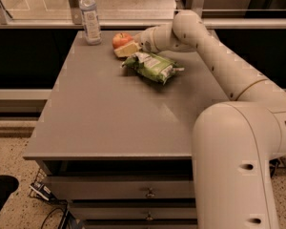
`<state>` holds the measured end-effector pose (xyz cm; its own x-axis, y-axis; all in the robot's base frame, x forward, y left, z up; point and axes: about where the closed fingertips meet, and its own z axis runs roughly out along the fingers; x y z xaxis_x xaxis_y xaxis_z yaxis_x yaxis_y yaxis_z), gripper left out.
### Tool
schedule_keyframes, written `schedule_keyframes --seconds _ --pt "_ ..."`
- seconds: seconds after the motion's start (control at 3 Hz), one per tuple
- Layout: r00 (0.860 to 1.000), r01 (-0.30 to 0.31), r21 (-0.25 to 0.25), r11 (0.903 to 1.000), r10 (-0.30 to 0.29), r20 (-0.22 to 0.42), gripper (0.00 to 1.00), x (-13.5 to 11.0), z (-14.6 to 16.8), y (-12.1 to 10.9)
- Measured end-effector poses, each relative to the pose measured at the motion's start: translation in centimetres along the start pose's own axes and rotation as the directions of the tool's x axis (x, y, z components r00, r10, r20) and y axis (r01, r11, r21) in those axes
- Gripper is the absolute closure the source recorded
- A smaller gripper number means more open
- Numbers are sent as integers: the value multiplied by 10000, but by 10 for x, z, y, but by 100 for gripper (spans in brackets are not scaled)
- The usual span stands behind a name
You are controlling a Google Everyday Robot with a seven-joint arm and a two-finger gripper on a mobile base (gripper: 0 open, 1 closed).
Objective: Move apple near blue plastic bottle
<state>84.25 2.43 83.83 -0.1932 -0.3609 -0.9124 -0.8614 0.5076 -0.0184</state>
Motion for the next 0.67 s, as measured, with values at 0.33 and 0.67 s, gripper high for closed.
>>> schedule_keyframes --seconds 0.33,0.67 --pt "10000 0 -2 10000 0 0 87 0 0 0" --pt "10000 -7 -50 10000 7 -12 65 0 3 2"
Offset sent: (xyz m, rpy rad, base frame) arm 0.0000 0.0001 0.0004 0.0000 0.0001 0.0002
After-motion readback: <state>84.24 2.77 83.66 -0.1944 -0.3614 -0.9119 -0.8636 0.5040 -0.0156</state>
